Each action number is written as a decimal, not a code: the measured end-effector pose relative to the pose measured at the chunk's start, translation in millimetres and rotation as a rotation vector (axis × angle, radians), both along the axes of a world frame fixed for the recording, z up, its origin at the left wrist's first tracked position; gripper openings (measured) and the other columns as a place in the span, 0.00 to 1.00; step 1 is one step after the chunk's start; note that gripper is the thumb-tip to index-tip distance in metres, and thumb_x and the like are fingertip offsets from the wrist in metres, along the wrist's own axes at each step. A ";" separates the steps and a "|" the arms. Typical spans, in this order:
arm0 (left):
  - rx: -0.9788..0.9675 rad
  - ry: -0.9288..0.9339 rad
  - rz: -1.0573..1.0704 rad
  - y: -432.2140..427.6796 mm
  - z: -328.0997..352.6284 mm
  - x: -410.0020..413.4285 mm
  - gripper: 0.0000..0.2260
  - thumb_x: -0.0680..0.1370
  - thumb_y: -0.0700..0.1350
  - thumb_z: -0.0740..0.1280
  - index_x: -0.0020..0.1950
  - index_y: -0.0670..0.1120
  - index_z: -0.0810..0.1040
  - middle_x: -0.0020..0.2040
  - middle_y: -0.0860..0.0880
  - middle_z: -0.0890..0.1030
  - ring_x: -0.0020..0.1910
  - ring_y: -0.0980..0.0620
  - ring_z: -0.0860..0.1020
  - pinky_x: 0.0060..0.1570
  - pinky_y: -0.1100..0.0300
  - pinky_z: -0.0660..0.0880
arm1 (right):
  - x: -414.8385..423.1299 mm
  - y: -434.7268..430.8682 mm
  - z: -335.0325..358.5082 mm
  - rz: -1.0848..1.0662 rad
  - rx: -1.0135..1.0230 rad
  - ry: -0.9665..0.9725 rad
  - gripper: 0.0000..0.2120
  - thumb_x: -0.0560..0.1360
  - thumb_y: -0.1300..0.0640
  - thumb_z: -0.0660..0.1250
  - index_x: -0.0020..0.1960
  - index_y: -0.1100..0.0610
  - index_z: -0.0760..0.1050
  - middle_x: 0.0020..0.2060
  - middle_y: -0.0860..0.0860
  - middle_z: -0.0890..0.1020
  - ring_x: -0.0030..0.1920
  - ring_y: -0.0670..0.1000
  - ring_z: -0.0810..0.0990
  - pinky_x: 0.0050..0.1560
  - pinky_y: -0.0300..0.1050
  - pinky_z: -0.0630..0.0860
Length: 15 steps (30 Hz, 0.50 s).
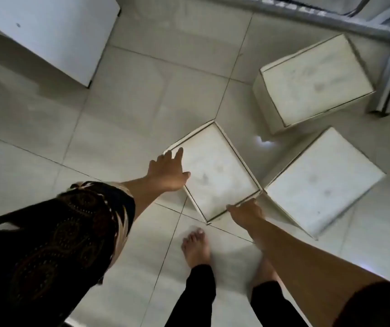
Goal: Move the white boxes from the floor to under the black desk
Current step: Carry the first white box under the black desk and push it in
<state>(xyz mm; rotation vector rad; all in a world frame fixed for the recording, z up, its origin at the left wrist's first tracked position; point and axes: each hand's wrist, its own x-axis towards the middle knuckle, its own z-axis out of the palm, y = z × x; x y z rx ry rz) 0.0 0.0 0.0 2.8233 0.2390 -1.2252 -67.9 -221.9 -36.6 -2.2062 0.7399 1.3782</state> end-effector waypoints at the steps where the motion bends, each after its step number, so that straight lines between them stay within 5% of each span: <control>1: 0.016 -0.015 0.013 2.7 -15.8 4.4 0.38 0.79 0.60 0.62 0.81 0.51 0.45 0.81 0.41 0.54 0.77 0.39 0.59 0.71 0.44 0.61 | -1.7 4.6 -15.3 -0.038 -0.021 0.035 0.36 0.77 0.45 0.64 0.75 0.67 0.59 0.71 0.60 0.71 0.71 0.60 0.70 0.66 0.48 0.69; 5: 0.072 -0.177 0.156 21.0 -67.9 42.5 0.42 0.78 0.56 0.67 0.82 0.49 0.43 0.82 0.41 0.48 0.79 0.39 0.54 0.73 0.44 0.59 | 1.8 15.7 -60.2 -0.352 -0.065 0.060 0.28 0.74 0.55 0.66 0.69 0.66 0.62 0.61 0.59 0.76 0.62 0.62 0.77 0.58 0.49 0.74; 8: 0.023 -0.076 0.171 26.5 -97.0 64.6 0.39 0.80 0.57 0.64 0.82 0.49 0.43 0.82 0.43 0.51 0.79 0.40 0.55 0.74 0.44 0.57 | -3.3 19.4 -81.2 -0.393 -0.135 -0.017 0.27 0.77 0.59 0.64 0.71 0.63 0.56 0.63 0.60 0.77 0.63 0.63 0.76 0.61 0.50 0.73; 12: -0.120 -0.065 0.286 31.5 -112.4 42.0 0.28 0.81 0.55 0.62 0.79 0.49 0.60 0.74 0.42 0.68 0.71 0.40 0.70 0.69 0.47 0.68 | -13.1 16.3 -83.6 -0.340 -0.153 -0.130 0.17 0.74 0.63 0.63 0.56 0.57 0.56 0.54 0.60 0.80 0.54 0.64 0.79 0.54 0.54 0.77; 15: -0.041 -0.137 0.441 48.9 -112.1 5.4 0.26 0.81 0.62 0.56 0.66 0.43 0.72 0.64 0.39 0.78 0.64 0.38 0.76 0.62 0.48 0.72 | -9.5 9.6 -82.3 -0.283 -0.116 -0.210 0.25 0.70 0.66 0.61 0.65 0.56 0.58 0.51 0.60 0.81 0.51 0.65 0.80 0.52 0.58 0.79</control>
